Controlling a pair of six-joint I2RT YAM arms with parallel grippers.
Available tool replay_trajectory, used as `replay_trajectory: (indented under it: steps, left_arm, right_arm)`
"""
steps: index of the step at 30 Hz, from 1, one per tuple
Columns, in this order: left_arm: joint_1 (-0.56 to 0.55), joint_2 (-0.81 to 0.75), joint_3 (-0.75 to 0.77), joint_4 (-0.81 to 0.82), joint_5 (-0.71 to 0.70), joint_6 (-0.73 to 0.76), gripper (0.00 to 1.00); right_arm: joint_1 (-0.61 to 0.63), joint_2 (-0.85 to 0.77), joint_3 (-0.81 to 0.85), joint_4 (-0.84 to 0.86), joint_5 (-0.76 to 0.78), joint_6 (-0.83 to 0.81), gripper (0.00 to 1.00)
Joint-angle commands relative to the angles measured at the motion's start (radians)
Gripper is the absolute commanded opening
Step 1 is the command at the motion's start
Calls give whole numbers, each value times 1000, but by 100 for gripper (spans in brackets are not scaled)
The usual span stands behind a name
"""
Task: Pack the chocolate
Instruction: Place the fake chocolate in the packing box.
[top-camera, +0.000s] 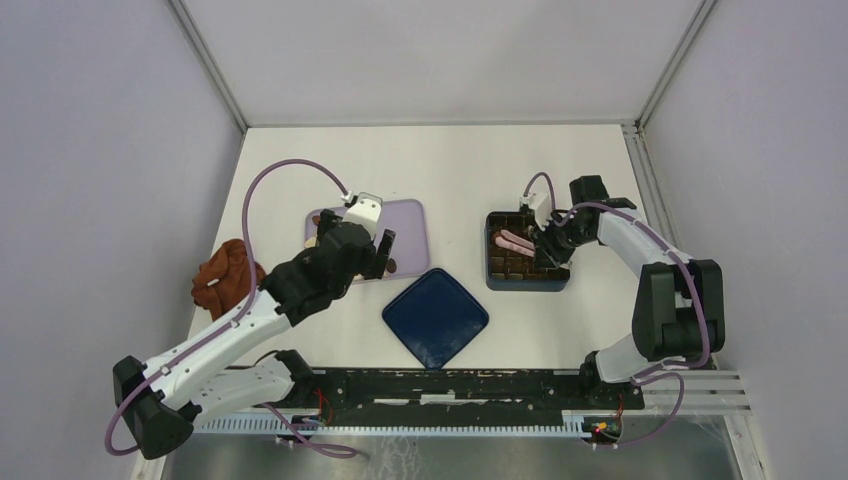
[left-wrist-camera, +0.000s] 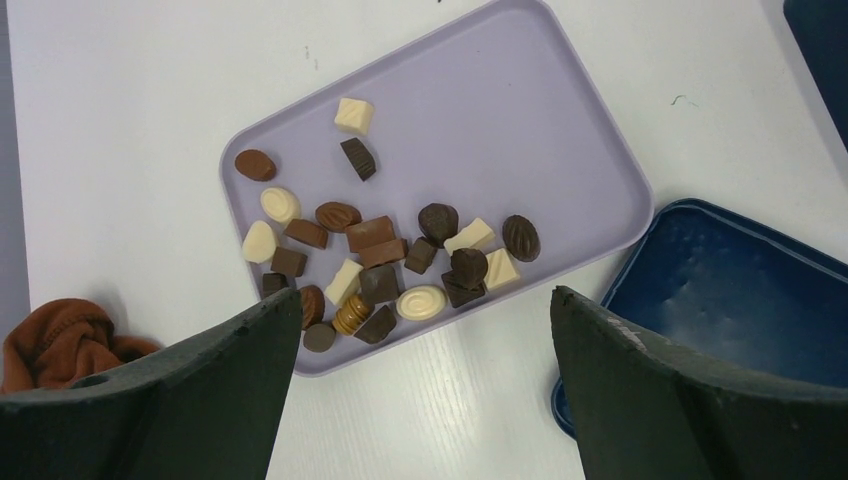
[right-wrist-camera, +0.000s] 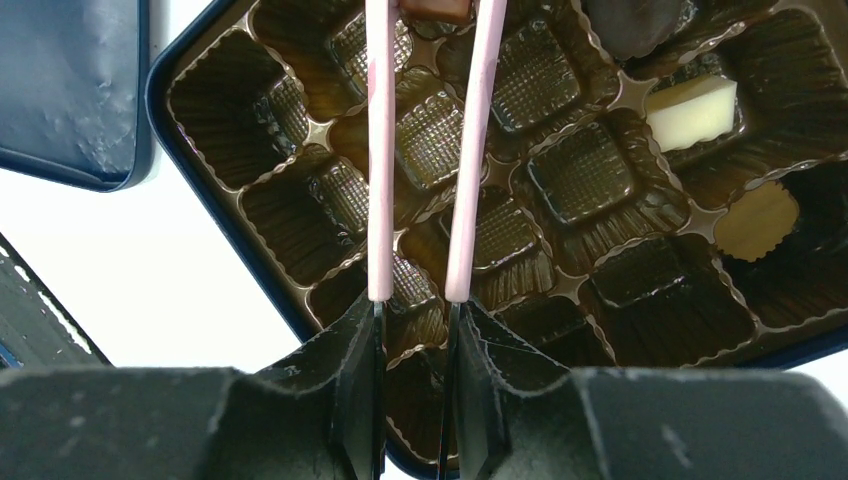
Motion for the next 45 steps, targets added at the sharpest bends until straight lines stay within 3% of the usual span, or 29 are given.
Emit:
replay_trajectory:
  steps: [1,9,26,33,39,45]
  left_arm:
    - [20,-31,-2,41,5,54,98]
    - [38,-27,-6,44,23,56,98]
    - [72,-54,-23,71,32,62,98]
    - [130,-94,-45,106,19,54,100]
    - [166,-91,-47,99,-91,36,100]
    - [184,-100,-51,94,-170,27,100]
  right_arm:
    - [6,2,26,21,7,10,31]
    - [7,-6,38,19,3,11,41]
    - [55,-92,167,-47,-99,-9,34]
    - [246,-64,247,-18,-126,-30,34]
    - [475,25,306,8,-7,-30,34]
    - [611,187,406,14,113,-24,34]
